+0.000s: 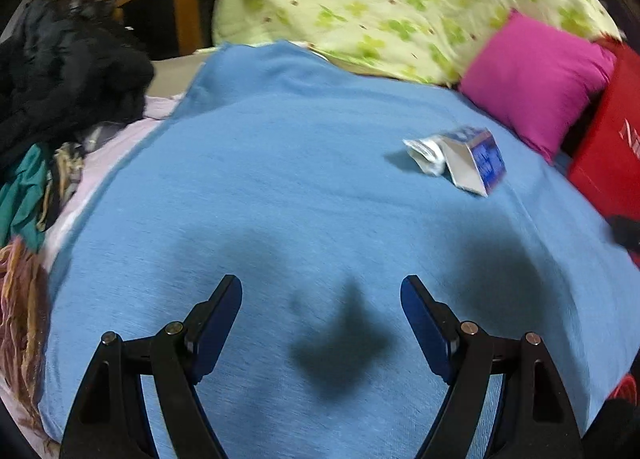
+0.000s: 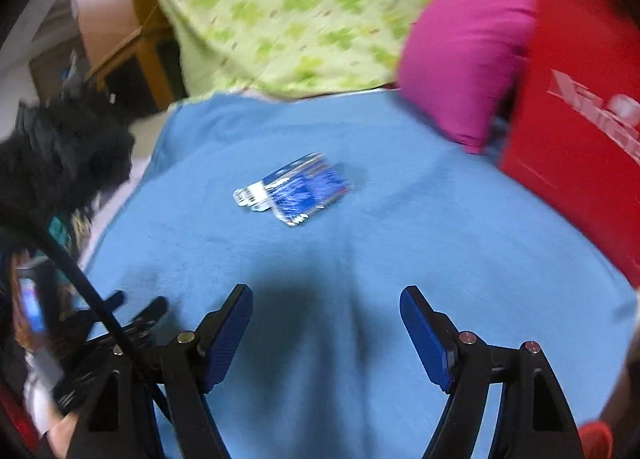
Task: Collect trash
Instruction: 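Return both tools over the blue medicine box on the blanket, then grasp the blue medicine box with the right tool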
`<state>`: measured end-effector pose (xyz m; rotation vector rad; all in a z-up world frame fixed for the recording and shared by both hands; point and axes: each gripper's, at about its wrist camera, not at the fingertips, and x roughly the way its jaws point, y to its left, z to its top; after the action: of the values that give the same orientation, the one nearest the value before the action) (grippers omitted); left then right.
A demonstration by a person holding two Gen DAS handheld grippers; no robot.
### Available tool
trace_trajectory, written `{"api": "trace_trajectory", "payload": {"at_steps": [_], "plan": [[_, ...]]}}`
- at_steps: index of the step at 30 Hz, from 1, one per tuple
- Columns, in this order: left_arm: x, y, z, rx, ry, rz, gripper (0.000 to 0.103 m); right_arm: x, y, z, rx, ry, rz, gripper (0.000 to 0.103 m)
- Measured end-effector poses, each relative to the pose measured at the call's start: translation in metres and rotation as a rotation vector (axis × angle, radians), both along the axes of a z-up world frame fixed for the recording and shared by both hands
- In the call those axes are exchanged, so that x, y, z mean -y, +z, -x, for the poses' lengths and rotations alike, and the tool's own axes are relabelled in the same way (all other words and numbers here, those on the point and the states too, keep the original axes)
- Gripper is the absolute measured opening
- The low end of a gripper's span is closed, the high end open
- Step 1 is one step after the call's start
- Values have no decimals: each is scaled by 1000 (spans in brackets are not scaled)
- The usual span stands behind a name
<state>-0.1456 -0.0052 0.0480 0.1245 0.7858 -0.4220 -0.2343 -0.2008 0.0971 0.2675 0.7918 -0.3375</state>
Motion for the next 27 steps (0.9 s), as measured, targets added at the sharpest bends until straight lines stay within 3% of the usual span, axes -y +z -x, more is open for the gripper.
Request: {"api": "trace_trajectory", "payload": {"at_steps": [6,12,19,27], "plan": [[-8,-1,-13,-26,39,45,82,-5,-30,-88,-68,39,82,79],[-3,-5,-20,-51,37,51,82,22,-54,-131,-97,-10,97,79],[-7,-3,-20,-48,52,66,82,73,-57,-95,-75,-156,70,79],[-3,-2,-13,-33,37,55,82,102,-29,-38,-25,-243,64,79]]}}
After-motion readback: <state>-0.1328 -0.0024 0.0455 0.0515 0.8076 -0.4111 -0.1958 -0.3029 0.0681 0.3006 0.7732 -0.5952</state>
